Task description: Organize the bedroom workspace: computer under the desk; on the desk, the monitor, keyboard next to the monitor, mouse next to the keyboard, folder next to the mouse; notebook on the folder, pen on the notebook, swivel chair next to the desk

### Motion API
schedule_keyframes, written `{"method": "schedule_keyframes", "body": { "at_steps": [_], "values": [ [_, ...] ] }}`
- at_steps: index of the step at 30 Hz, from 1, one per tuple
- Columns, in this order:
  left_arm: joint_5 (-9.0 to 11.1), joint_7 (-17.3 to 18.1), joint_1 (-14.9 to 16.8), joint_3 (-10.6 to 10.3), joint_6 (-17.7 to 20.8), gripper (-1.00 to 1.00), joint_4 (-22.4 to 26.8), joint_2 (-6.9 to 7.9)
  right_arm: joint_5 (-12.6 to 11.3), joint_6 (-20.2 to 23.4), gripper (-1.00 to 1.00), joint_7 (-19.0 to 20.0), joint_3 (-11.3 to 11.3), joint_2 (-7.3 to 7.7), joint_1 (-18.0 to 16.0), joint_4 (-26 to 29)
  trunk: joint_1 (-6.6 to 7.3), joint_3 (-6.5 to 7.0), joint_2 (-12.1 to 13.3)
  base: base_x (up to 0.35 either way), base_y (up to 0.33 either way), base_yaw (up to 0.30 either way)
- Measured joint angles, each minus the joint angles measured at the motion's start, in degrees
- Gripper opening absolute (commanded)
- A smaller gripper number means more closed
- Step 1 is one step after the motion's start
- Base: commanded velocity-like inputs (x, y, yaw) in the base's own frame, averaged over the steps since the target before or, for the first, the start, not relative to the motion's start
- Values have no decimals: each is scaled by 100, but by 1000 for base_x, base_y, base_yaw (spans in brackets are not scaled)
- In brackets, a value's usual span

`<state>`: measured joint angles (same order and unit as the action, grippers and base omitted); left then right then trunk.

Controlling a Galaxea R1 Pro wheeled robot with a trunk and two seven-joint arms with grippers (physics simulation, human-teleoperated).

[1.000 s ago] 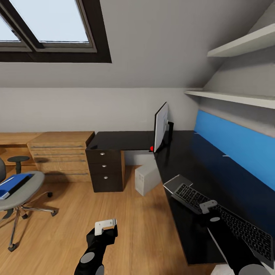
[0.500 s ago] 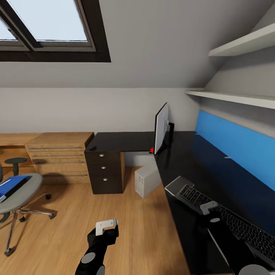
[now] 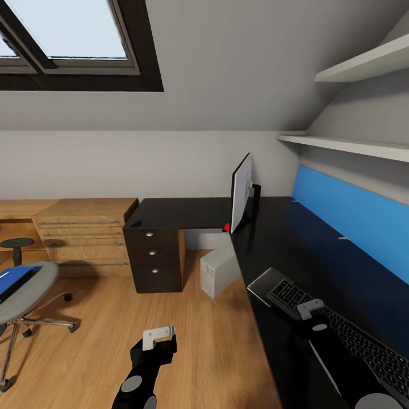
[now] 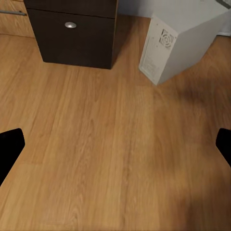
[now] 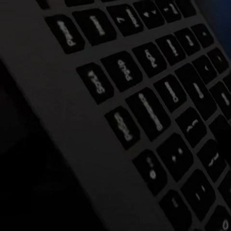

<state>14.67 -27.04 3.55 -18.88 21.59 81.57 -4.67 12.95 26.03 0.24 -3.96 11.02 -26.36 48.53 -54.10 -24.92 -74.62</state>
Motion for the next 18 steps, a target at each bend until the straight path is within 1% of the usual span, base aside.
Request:
{"method": "schedule_keyframes", "body": {
  "at_steps": [11,14,18],
  "values": [
    [-6,-2,0,0,14,100,1,0,6,-1,100,-2,4,0,0,3,-1,0,0,10,0,-8],
    [-6,-1,1,-2,14,100,-1,0,-26,-24,100,-14,3,-1,-1,15,-1,1,0,0,0,-124],
    [-6,0,2,-8,14,100,-2,0,-77,-15,100,-1,2,-1,1,81,-1,0,0,0,0,-240]
  ]
}}
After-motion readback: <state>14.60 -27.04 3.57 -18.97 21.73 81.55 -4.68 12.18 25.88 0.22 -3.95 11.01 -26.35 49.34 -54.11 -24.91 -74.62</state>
